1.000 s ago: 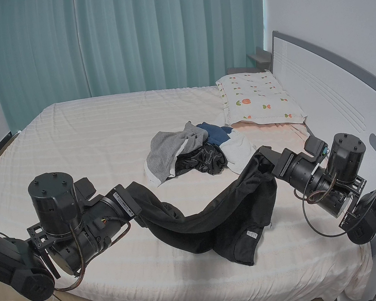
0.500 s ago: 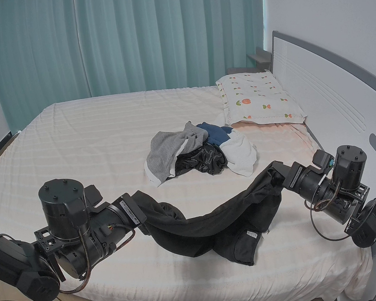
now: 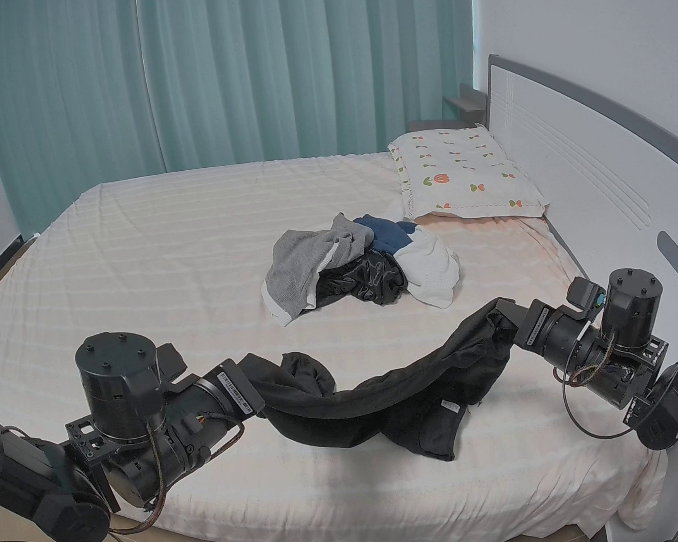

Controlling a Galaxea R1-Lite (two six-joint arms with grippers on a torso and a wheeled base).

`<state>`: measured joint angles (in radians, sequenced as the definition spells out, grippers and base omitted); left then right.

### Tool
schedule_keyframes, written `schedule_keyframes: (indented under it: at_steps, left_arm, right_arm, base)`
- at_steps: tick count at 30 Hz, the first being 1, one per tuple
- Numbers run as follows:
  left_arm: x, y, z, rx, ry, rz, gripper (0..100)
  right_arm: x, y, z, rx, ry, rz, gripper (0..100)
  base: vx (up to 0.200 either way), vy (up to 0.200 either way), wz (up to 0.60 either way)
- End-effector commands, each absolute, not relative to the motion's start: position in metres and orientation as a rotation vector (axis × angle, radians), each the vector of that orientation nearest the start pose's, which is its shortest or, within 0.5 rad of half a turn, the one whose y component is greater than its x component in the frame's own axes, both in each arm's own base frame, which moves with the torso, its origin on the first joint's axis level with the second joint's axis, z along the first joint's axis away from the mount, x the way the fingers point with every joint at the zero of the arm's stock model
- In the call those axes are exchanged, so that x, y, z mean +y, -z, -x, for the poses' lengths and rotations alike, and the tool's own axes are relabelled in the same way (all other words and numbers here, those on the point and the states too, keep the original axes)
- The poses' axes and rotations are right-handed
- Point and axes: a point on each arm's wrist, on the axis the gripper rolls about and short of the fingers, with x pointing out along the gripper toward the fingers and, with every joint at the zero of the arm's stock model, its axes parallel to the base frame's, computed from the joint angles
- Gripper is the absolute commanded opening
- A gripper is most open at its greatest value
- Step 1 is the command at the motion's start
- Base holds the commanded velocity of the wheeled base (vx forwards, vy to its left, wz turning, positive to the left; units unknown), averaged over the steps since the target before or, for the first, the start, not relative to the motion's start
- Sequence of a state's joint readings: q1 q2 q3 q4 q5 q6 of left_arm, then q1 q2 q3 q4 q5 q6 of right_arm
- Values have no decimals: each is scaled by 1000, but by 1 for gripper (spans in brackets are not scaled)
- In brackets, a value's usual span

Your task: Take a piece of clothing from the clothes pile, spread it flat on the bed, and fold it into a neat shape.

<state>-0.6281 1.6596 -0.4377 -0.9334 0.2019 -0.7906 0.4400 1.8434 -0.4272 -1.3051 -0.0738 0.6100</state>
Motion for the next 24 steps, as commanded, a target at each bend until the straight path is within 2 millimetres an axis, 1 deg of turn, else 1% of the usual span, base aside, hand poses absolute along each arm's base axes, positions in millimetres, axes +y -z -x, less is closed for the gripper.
schedule_keyframes:
  at_steps: [1, 17, 23, 24]
  left_arm:
    - [-148, -129, -210, 423, 292, 654, 0]
    - [-149, -127, -209, 435, 293, 652, 0]
    - [-150, -125, -210, 443, 290, 648, 0]
    - [-151, -124, -210, 444, 292, 648, 0]
  right_arm:
    - [119, -117, -257, 217, -321, -574, 0]
    - [119, -114, -254, 231, -322, -567, 0]
    - [121, -112, -253, 238, -326, -563, 0]
    - [120, -112, -253, 237, -324, -564, 0]
  base:
    - [0, 0, 0]
    - [0, 0, 0]
    - [-200, 0, 0]
    - [0, 0, 0]
